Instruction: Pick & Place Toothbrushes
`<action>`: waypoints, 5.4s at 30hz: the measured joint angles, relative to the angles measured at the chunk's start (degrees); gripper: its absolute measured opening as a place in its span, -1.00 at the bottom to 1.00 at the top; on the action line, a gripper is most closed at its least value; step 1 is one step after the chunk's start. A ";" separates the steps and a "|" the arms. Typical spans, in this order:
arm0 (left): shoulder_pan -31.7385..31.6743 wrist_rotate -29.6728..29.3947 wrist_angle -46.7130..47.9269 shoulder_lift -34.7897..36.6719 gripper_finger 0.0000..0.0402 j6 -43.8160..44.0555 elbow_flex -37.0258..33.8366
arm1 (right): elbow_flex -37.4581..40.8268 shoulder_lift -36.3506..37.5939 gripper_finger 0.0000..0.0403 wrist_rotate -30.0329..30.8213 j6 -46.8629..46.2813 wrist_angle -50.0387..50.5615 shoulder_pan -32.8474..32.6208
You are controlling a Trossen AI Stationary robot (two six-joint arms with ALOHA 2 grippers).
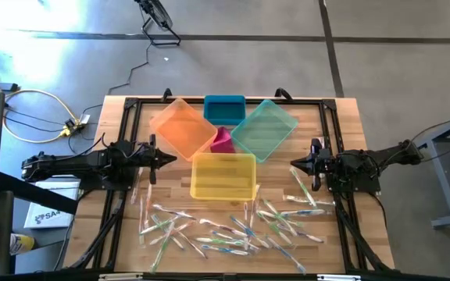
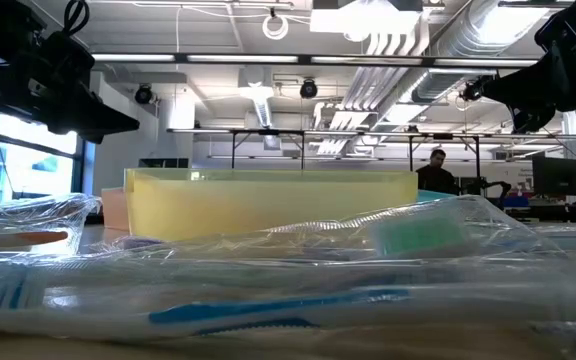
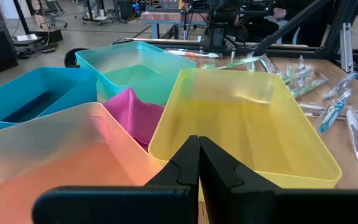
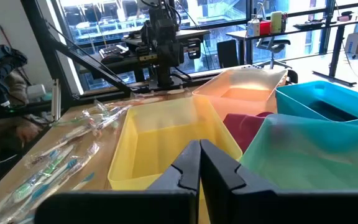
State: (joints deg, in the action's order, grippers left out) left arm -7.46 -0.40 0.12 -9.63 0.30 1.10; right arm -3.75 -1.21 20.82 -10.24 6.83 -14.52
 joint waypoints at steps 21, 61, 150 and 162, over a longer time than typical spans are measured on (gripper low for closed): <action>-0.01 -0.01 0.00 0.00 -1.00 0.01 0.01 | 0.02 0.01 -0.99 0.00 0.01 0.00 0.02; 0.00 0.00 -0.02 0.00 -1.00 0.00 0.02 | 0.02 0.00 -0.99 0.00 0.00 0.00 0.00; -0.02 -7.98 -1.05 0.00 -1.00 11.98 0.00 | -1.32 -1.69 -0.99 0.04 7.52 -16.95 0.00; -0.02 -8.09 -1.01 0.00 -1.00 11.98 0.00 | -13.48 -19.73 -0.99 0.46 8.60 -16.26 0.00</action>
State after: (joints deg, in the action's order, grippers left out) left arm -7.49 -8.49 -0.89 -9.63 12.27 1.10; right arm -17.23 -20.94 21.28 -1.64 -9.43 -14.52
